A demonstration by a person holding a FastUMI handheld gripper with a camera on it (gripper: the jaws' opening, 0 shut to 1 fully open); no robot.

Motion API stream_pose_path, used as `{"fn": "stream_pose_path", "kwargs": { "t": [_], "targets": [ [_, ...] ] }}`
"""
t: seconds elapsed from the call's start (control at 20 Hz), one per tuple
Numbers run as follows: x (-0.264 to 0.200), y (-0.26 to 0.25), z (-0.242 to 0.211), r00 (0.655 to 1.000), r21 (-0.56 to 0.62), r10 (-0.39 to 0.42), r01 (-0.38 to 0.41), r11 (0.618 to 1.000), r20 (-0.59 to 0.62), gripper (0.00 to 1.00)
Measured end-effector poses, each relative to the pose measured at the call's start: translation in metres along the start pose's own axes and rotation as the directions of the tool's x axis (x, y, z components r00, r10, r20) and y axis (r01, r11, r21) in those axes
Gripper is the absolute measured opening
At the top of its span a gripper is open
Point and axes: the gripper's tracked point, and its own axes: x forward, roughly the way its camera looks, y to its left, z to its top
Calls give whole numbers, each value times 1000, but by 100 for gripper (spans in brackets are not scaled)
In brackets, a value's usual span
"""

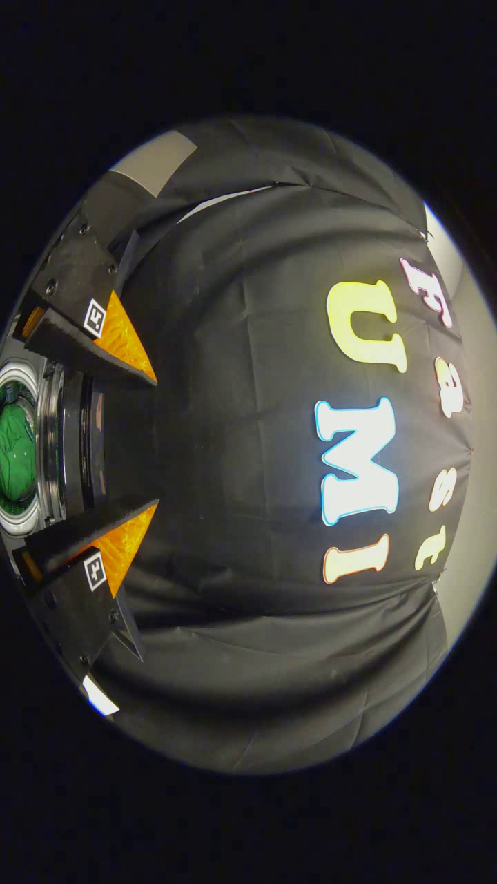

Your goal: Put the clothes into the washing machine and then close the washing machine lid.

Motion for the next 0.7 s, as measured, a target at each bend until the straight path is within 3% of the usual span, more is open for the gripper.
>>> {"fn": "stream_pose_path", "kwargs": {
  "t": [0.7],
  "targets": [
    [-77,-2,-35,998,-16,11,-10,1000,66,96]
  ]
}}
